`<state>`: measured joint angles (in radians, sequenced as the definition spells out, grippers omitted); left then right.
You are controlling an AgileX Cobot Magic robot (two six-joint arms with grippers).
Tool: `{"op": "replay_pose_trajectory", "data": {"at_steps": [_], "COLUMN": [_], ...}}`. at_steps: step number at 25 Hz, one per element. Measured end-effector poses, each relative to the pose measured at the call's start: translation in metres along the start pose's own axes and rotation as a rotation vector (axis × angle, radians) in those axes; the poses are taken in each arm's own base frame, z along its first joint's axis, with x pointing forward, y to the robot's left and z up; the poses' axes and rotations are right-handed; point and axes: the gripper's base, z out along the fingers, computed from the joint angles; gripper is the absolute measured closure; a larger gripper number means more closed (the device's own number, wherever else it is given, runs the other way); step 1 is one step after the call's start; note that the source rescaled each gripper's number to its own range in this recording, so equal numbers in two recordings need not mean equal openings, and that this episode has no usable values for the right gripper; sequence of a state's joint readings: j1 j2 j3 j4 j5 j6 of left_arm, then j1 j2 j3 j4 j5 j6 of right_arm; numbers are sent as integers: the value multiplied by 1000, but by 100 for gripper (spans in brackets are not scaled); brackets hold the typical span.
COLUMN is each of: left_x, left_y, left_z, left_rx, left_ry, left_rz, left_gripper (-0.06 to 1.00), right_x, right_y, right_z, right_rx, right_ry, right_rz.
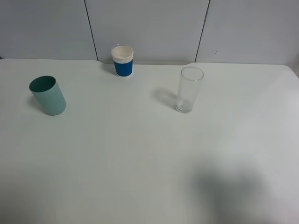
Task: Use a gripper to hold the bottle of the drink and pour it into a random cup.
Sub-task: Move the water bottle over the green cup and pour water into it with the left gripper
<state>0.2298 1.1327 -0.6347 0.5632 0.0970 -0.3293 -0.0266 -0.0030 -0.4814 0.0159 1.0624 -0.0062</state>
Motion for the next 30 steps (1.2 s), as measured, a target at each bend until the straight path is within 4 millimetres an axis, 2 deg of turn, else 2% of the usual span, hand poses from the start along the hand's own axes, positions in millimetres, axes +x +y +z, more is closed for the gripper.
{"op": "replay_pose_trajectory", "data": {"at_steps": [8,17,22,30], "left_x": [4,24,36,39], "left_y": [-1,-16,-19,-26], "left_z": [6,40,53,57], "left_rx": [20,140,152,59], "left_ry": [-33,82,146,186], "left_rz": [-78,-100,-61,156], "left_gripper": [94,94,94,94], "right_x": [0,0,0,0], "right_y": [0,0,0,0], "right_z": [0,0,0,0], "right_rx": [0,0,0,0], "right_ry": [0,0,0,0], "right_rz": [0,0,0,0]}}
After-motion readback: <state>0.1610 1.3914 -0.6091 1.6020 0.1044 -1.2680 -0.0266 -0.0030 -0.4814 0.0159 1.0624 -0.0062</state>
